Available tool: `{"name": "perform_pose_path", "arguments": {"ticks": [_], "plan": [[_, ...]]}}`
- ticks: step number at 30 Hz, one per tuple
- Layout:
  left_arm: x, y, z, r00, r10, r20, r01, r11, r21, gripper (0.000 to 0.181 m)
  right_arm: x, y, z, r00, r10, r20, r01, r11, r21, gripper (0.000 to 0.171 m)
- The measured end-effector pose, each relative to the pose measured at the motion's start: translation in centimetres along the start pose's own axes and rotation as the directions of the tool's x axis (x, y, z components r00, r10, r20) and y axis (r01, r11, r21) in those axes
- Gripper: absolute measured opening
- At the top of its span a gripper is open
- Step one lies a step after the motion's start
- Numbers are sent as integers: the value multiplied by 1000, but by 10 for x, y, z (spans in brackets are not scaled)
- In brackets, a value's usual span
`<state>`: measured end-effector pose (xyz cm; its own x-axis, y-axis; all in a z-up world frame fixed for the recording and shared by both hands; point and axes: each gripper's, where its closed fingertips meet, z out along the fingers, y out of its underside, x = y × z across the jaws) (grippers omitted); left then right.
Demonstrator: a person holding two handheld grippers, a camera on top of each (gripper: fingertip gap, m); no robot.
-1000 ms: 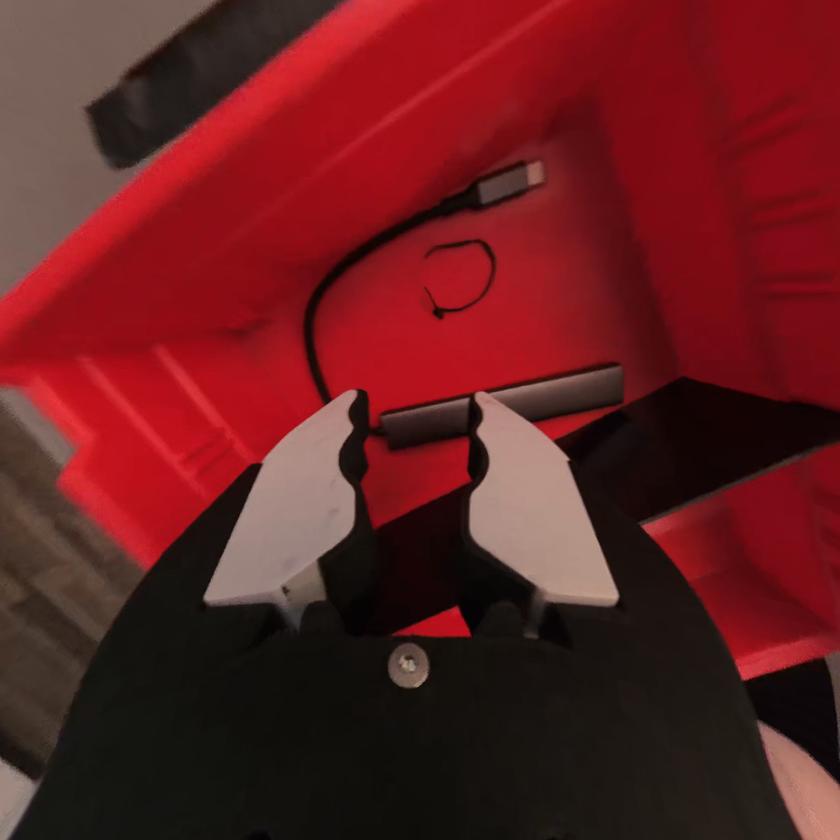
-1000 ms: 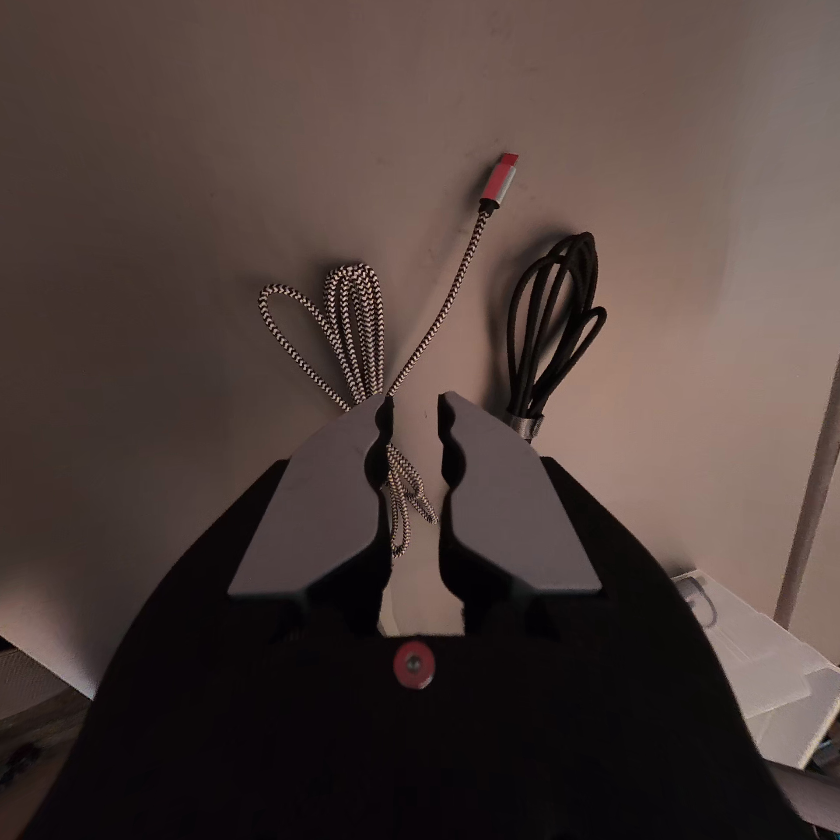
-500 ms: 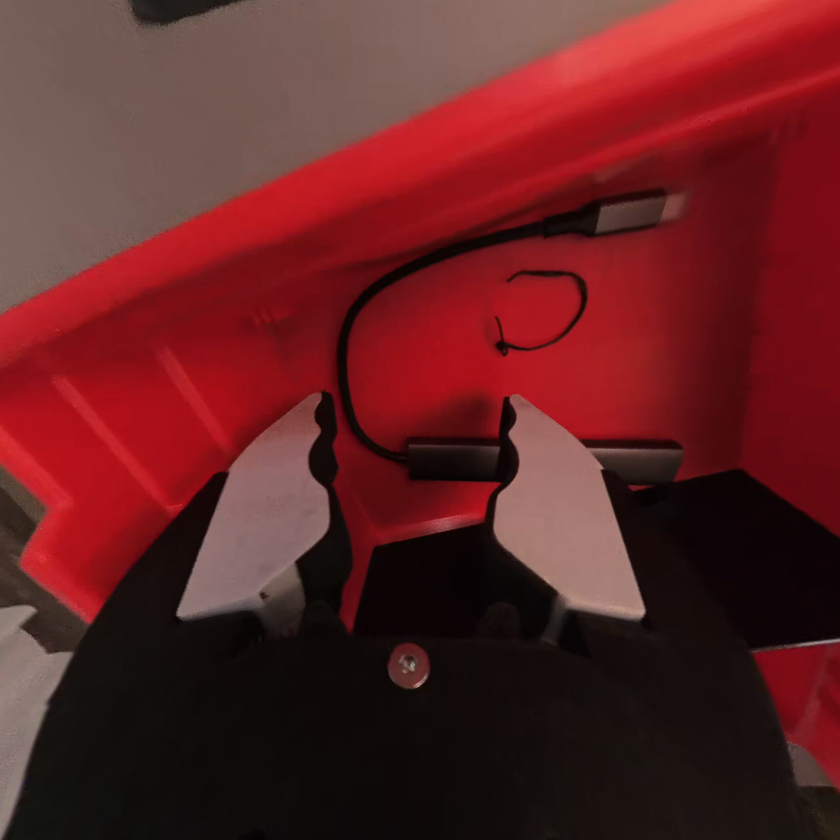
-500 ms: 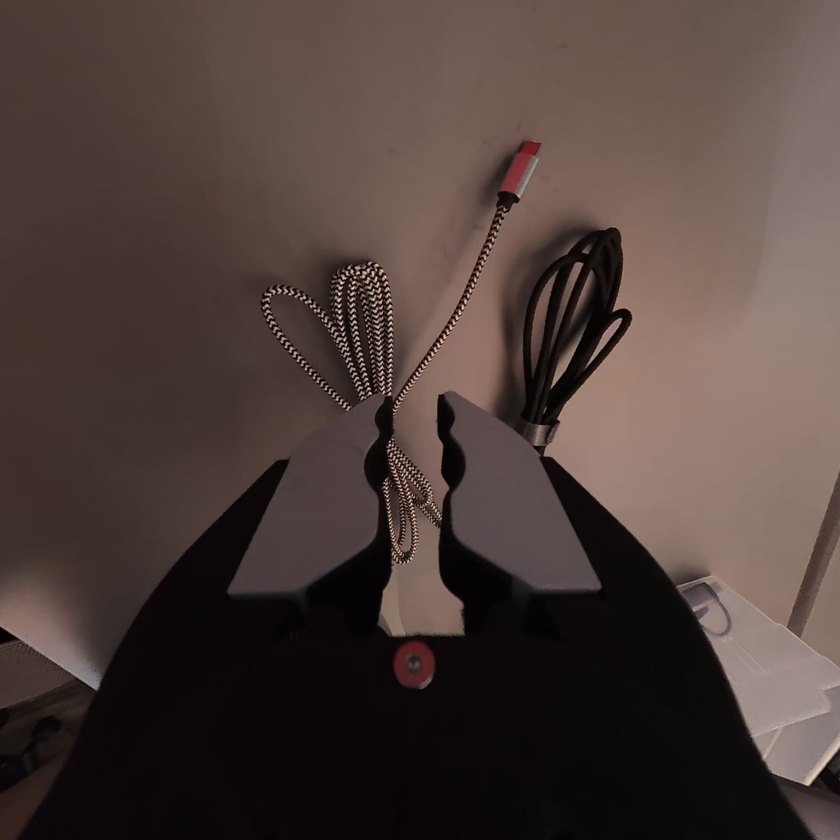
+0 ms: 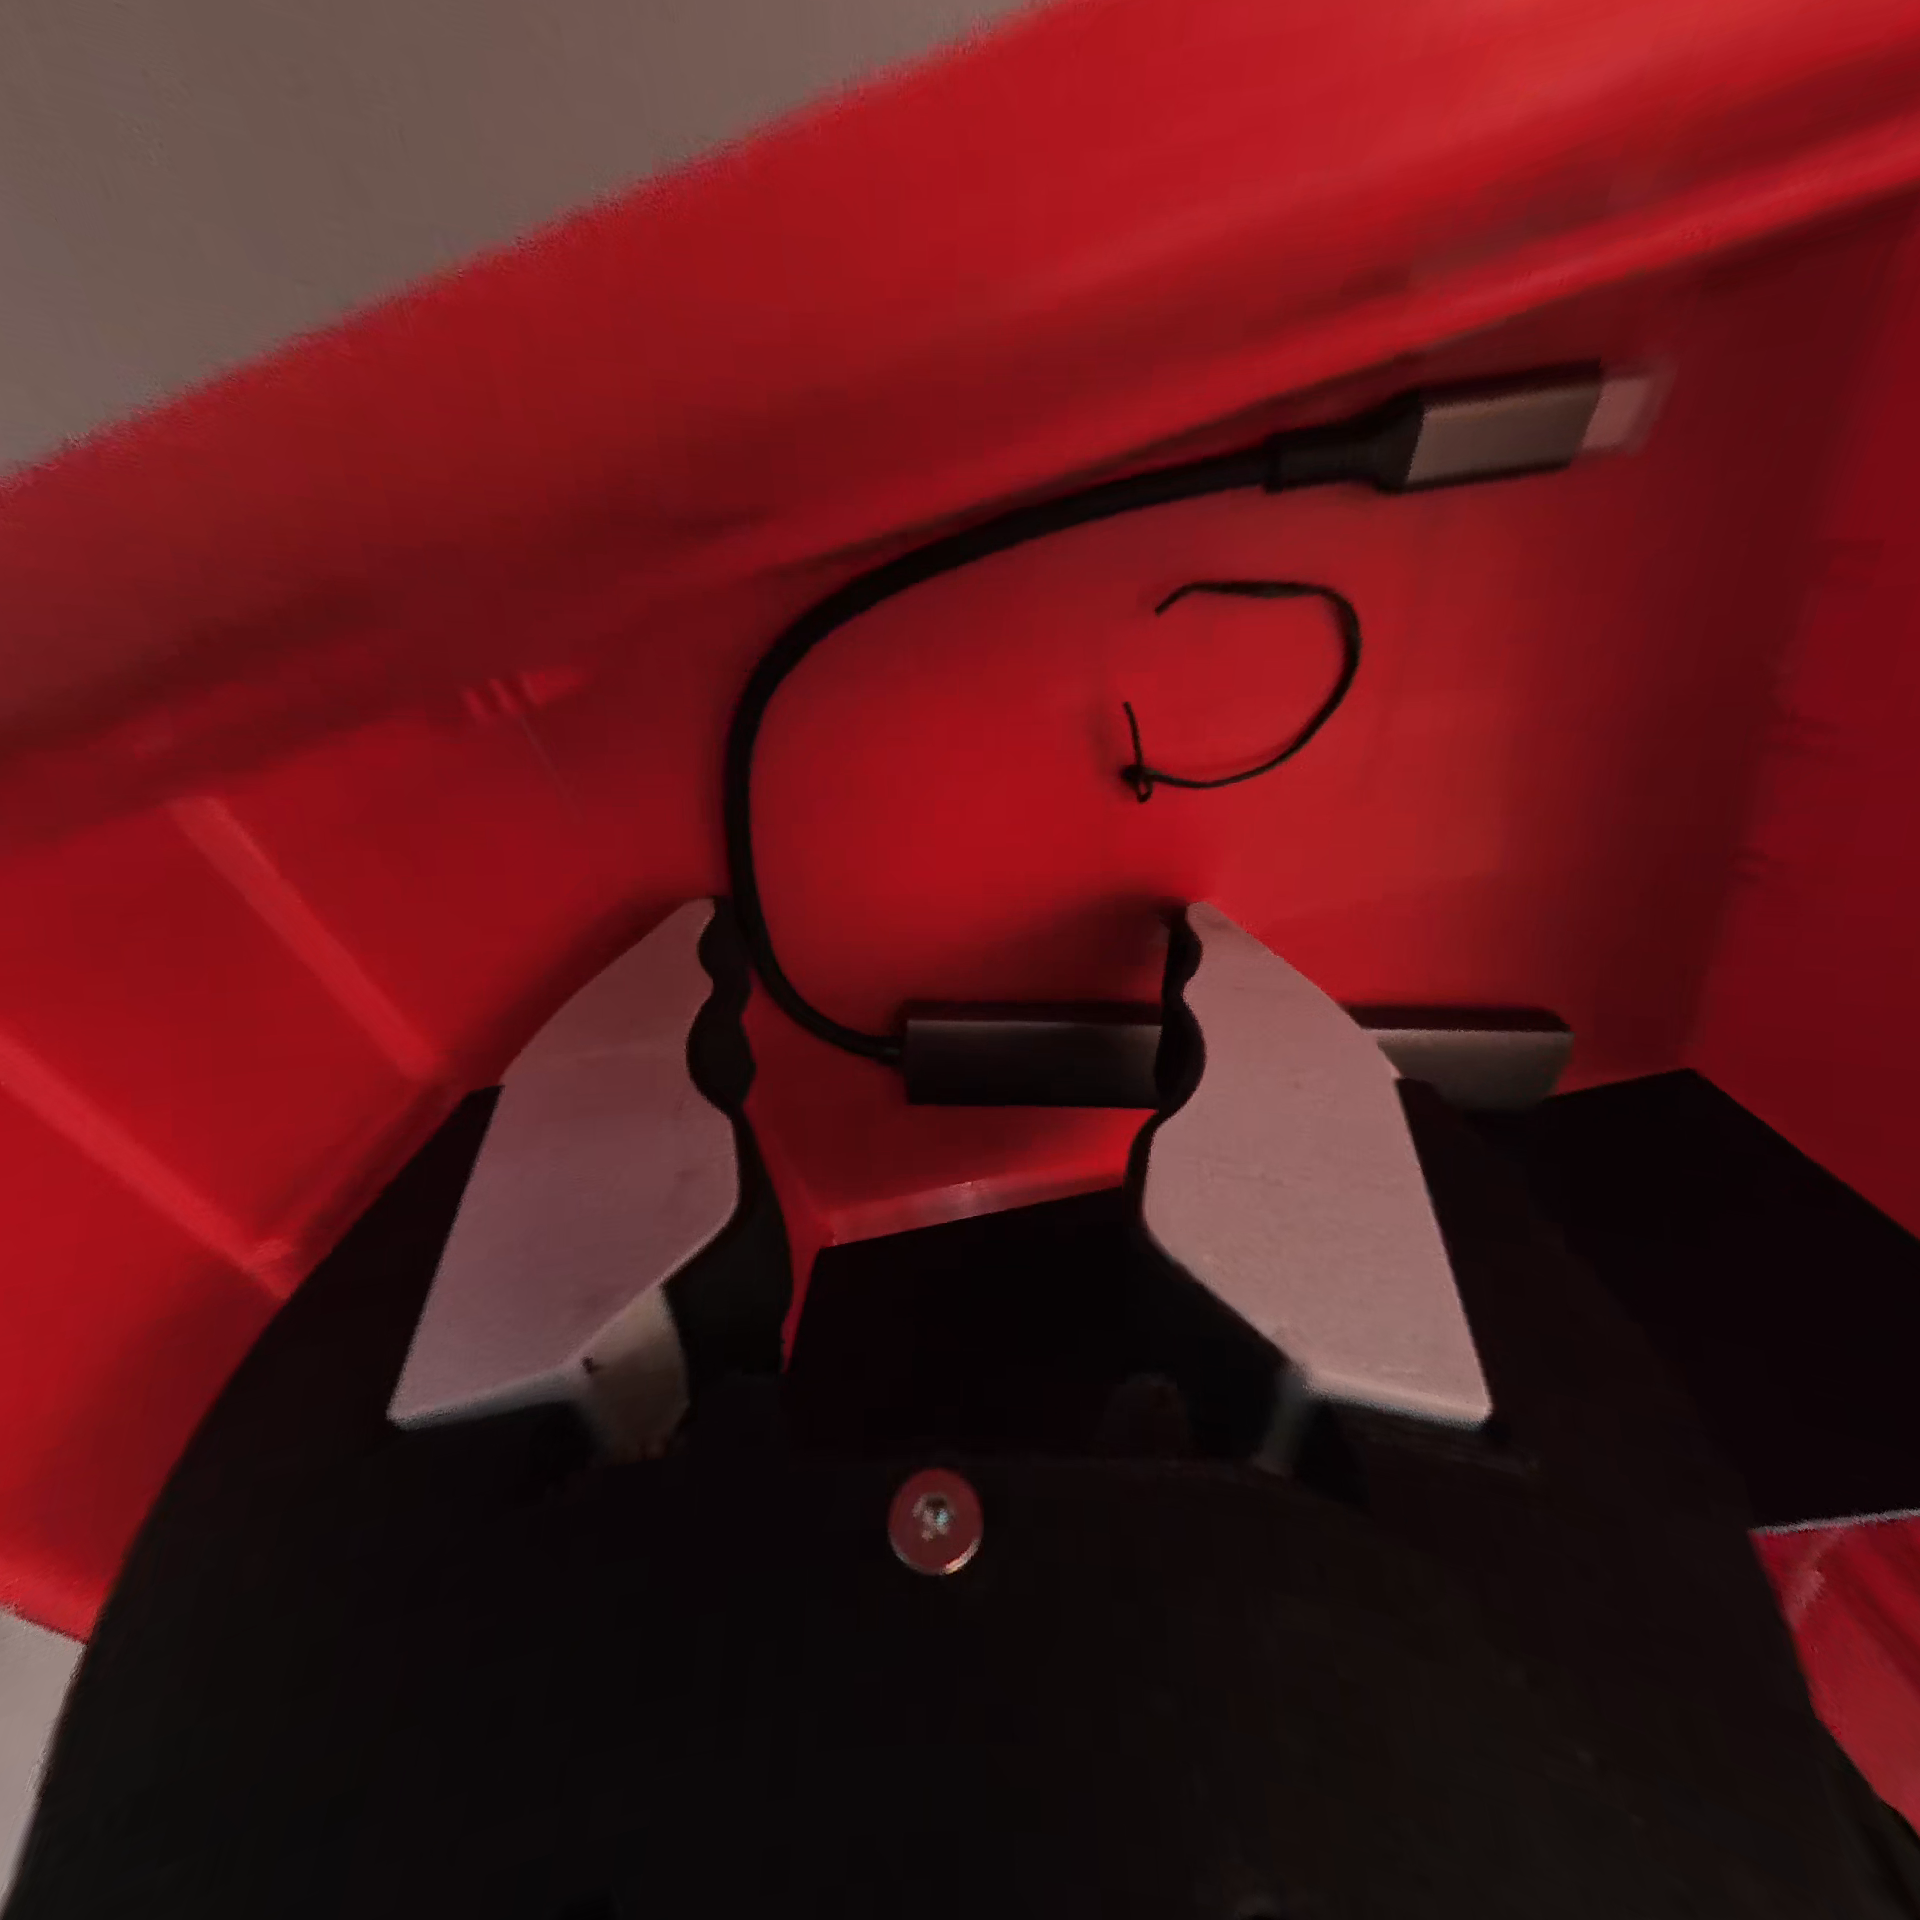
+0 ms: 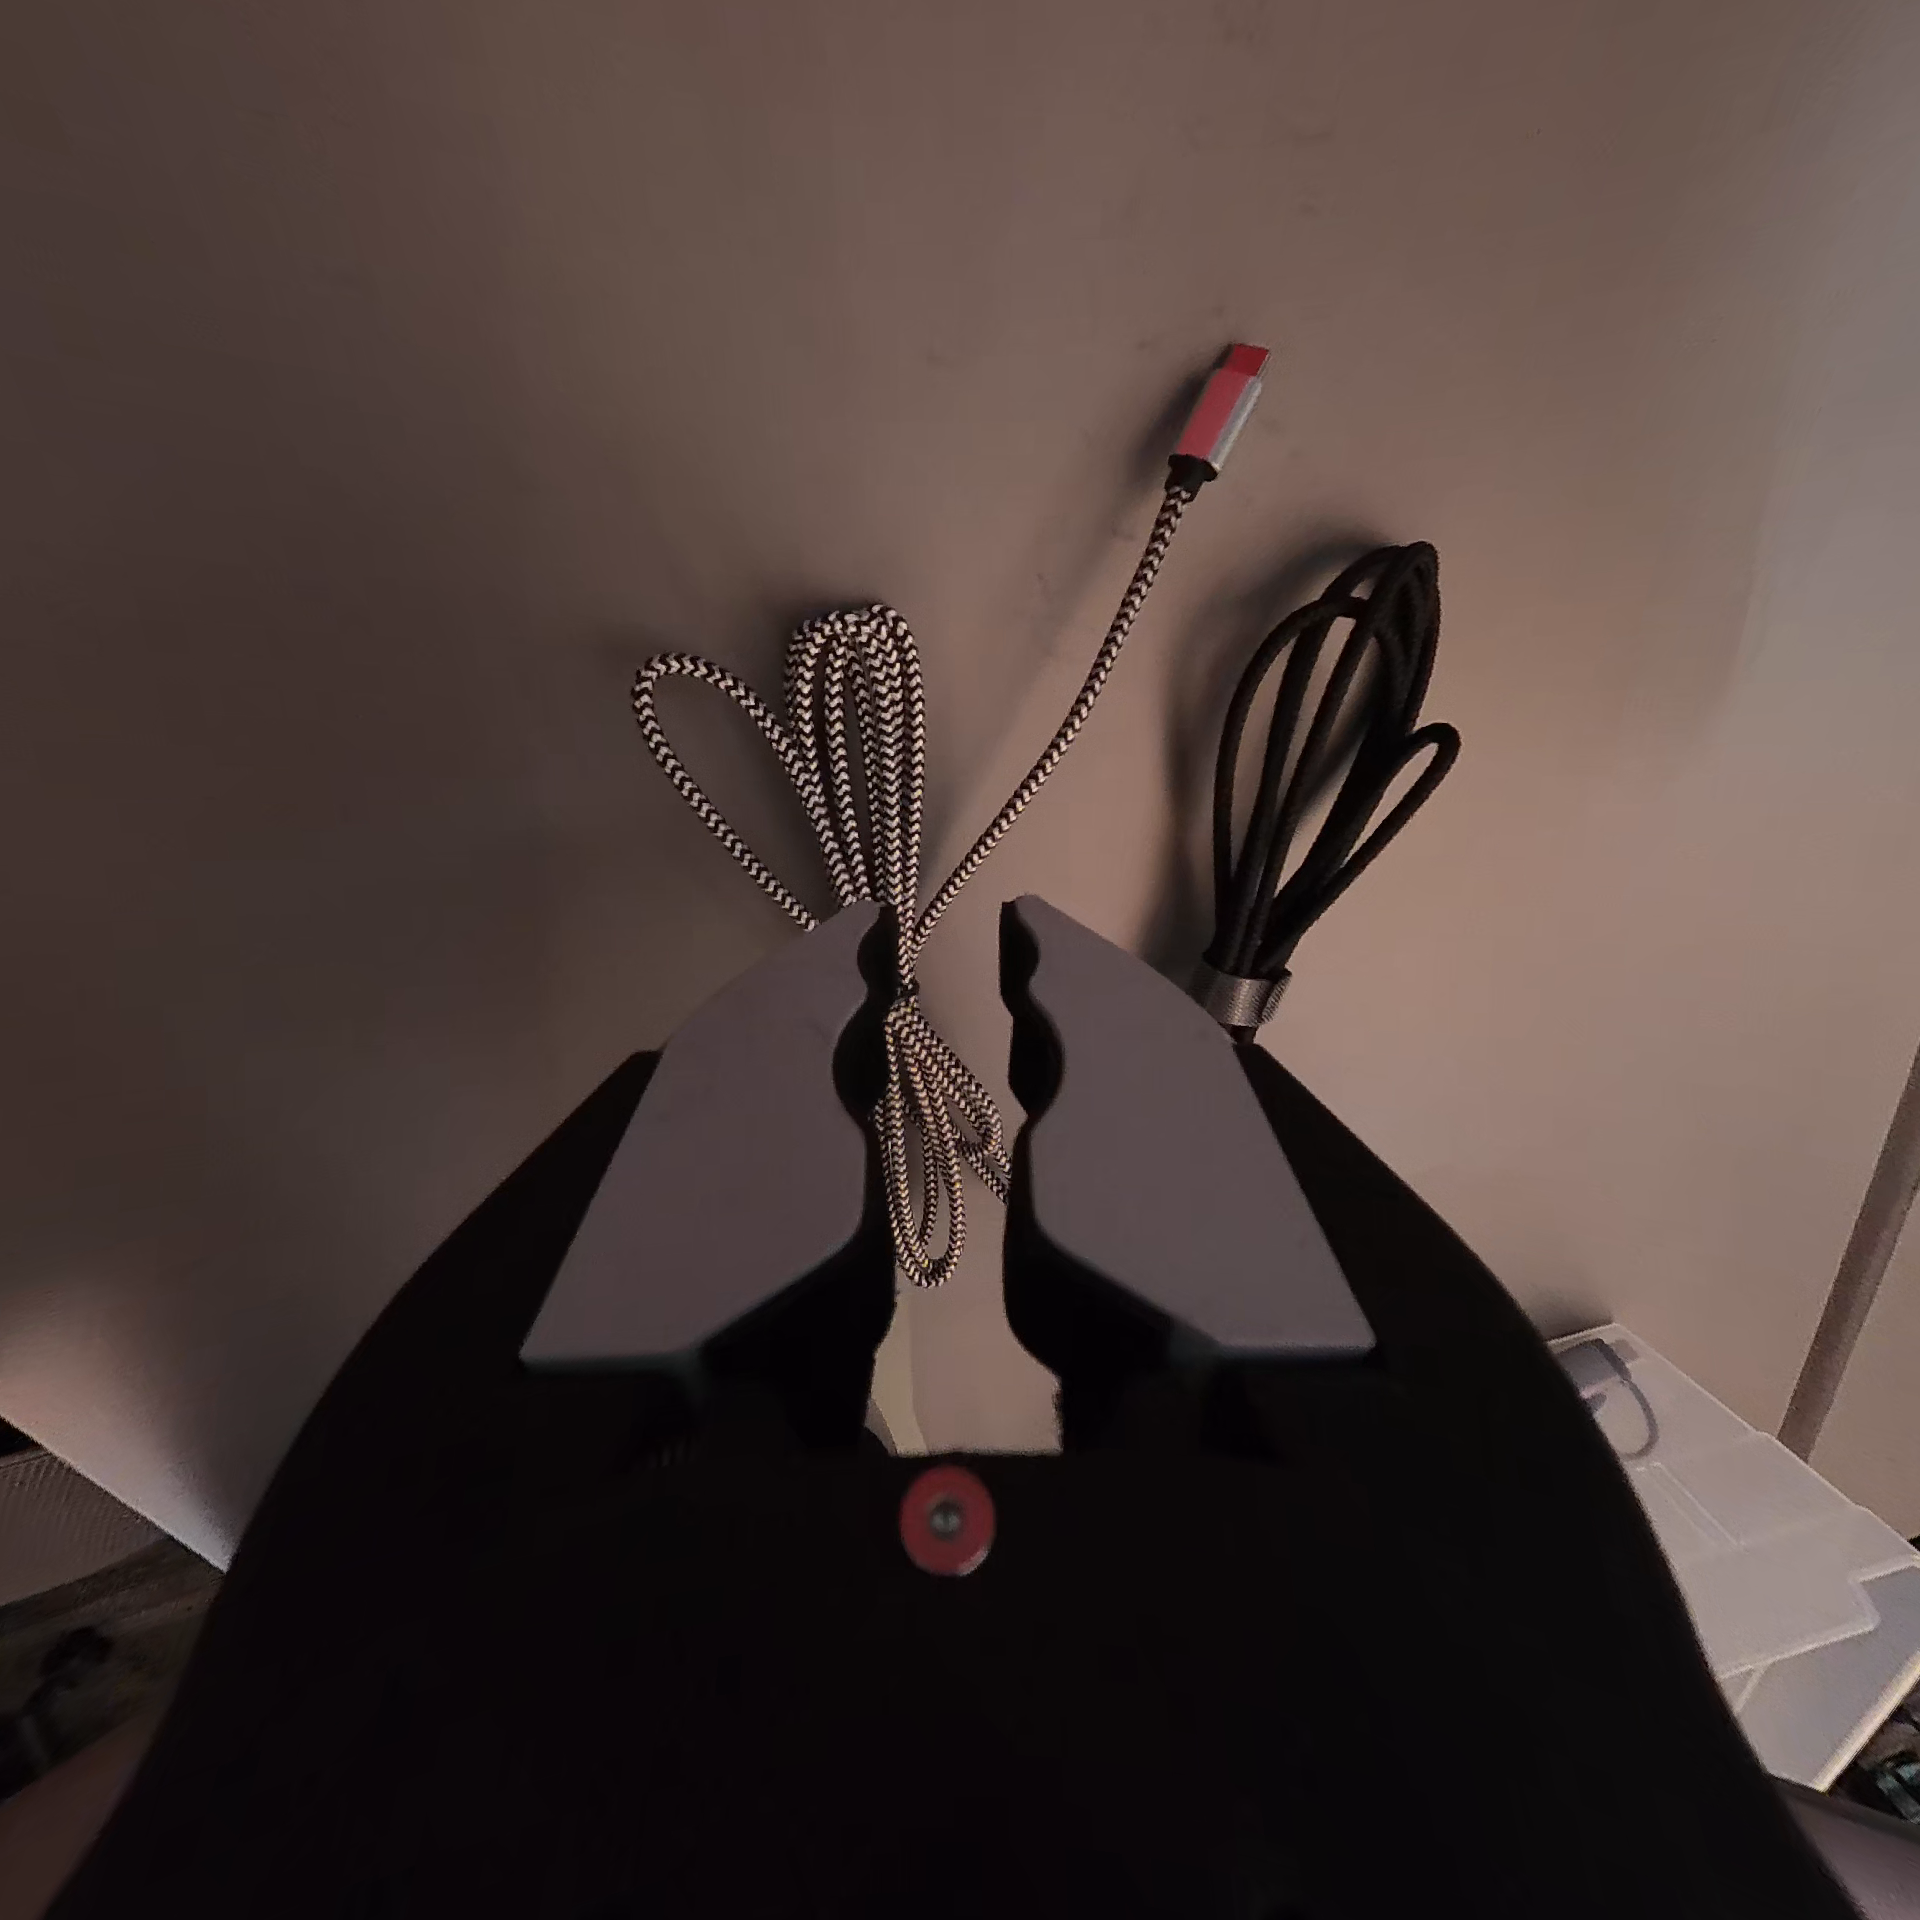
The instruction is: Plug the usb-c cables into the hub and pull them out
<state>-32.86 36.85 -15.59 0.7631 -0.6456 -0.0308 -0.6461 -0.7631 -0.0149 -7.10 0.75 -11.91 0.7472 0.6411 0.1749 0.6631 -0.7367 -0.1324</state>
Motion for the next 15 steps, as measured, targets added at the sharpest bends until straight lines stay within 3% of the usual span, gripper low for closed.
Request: {"name": "perform_pose_path", "arguments": {"ticks": [2,4,10,15], "plan": [[0,3,-1,1000,17,-3,-17,1000,-7,58,0,0,0,1000,-2,-2,2,1000,1,20],[-1,7,-3,999,38,-6,-38,999,-13,19,0,0,0,1000,-6,-3,6,1000,-1,20],[-4,7,-2,999,25,-23,-25,1000,5,10,-1,0,1,1000,-13,-2,13,1000,-9,20],[-7,5,-4,988,140,58,-141,990,-1,5,1,1,0,1000,-8,-7,8,1000,-7,20]]}}
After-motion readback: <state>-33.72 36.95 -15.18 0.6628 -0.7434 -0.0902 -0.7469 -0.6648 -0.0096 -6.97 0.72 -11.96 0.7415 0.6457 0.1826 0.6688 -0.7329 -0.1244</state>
